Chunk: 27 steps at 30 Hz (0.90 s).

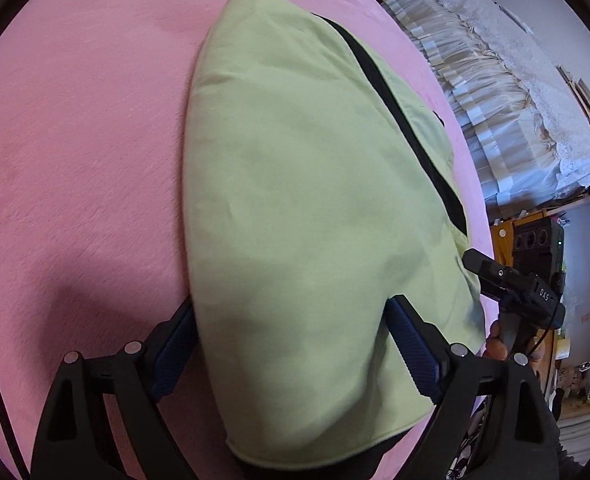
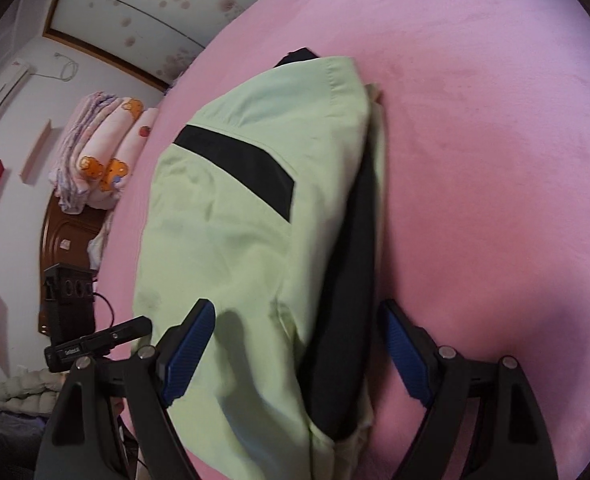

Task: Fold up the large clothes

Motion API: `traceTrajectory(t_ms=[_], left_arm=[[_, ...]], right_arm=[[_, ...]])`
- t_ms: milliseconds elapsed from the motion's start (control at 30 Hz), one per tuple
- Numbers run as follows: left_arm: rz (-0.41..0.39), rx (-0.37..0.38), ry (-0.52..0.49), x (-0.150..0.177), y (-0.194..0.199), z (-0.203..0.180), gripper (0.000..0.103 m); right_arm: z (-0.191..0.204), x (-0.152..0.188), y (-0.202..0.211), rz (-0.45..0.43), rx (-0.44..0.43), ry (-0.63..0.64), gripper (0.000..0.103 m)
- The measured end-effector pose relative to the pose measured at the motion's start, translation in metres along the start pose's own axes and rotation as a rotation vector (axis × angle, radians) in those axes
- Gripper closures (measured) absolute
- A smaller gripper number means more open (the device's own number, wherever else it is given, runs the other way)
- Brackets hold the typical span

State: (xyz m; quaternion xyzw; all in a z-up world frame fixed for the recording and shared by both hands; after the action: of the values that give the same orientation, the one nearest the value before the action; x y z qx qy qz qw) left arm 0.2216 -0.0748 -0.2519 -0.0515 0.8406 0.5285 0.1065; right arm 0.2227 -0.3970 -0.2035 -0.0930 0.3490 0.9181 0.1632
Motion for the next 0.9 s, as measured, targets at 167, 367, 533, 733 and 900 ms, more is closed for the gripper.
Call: traceTrajectory(t_ms=[167, 367, 533, 733, 900], left_arm=[[-0.009, 0.013, -0.018, -0.013, -0.009, -0.01, 0.009], [-0.03, 0.021, 0.006, -0.017, -0.012, -0.01, 0.012], [-0.093, -0.071, -0.058, -0.012, 0.006, -0.027, 0.049], [-0.163, -0.144, -0.12, -0.007, 0.047, -0.05, 0.069], [-0.164, -0.156, -0.142, 0.007, 0.088, -0.044, 0.07]], right_arm=[[0.006, -0.011, -0.022, 0.026, -0.053, 0.036, 0.022], [-0.001, -0.018, -0.031, 0.033, -0.026, 0.03, 0.068], [0.014, -0.012, -0.029, 0.018, 0.009, 0.048, 0.088], [0.076, -0.004, -0.021, -0.004, 0.151, 0.172, 0.093], [0.124, 0.019, -0.015, 0.005, 0.226, 0.237, 0.093]])
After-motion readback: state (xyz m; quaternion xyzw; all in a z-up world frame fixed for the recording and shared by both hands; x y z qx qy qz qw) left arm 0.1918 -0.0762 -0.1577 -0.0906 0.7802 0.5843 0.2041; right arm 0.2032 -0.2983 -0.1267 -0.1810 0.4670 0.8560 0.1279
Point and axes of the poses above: each gripper's, at about its wrist camera, not at the fingertips, and y roughly against the way its jaws point, z to its left, x to its underside, the point moved 1 cm from there along -y, roughly the way its jaws point, and after that the axes turned 9 degrees about -x, right-handed, at the moved point
